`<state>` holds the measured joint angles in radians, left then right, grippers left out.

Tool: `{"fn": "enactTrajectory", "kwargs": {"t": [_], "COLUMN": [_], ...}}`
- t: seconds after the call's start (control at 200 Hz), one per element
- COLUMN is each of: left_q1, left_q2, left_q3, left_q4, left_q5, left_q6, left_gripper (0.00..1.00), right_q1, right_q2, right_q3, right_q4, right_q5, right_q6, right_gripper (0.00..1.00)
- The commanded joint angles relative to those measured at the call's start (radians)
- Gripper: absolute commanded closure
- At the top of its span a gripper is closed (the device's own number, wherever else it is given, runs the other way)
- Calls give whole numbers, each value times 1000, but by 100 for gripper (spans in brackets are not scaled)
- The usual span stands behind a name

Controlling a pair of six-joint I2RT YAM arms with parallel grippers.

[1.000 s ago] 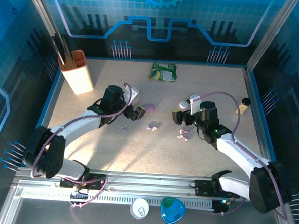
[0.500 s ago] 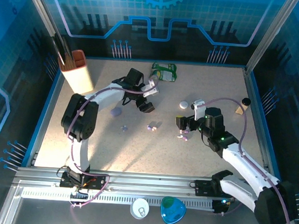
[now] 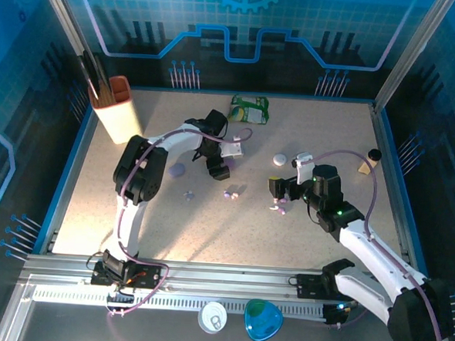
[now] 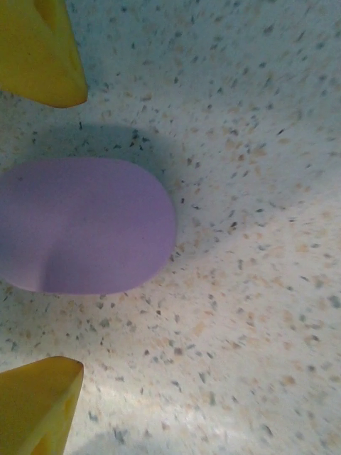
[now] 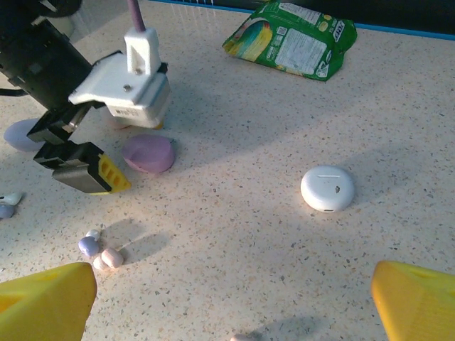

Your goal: Insert wireless bluetooth earbuds into charging case

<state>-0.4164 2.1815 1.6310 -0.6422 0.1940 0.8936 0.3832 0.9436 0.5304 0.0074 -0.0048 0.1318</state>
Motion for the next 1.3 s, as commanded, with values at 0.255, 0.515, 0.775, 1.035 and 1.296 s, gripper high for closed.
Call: {"fn": "enactTrajectory", "kwargs": {"t": [0.255,0.515,0.775,1.035,1.296], "left_q1": [-5,-5,-12,-65,-133], "left_q2": [20,-71,-279,-412,-462], "left_q3": [6,-91,-269,-366,-388], "left_q4": [-34,41,258,320,341], "left_q5": [-19,32,192,299,331], "left_q6": [37,-23,-151,-207,-207], "left_gripper": [45,63,63,61,61], "right_q1": [-4,-35,-141,-142,-83], "right_q2": [11,72,188,262,344], "right_q3": [40,138,194,114,91], "right_q4": [-65,-185,-246,62,301], "right_q5": [29,35,-269,-555,-703], "right_q6": [52,233,522,760,883], "right_gripper": [0,0,0,3,22]}}
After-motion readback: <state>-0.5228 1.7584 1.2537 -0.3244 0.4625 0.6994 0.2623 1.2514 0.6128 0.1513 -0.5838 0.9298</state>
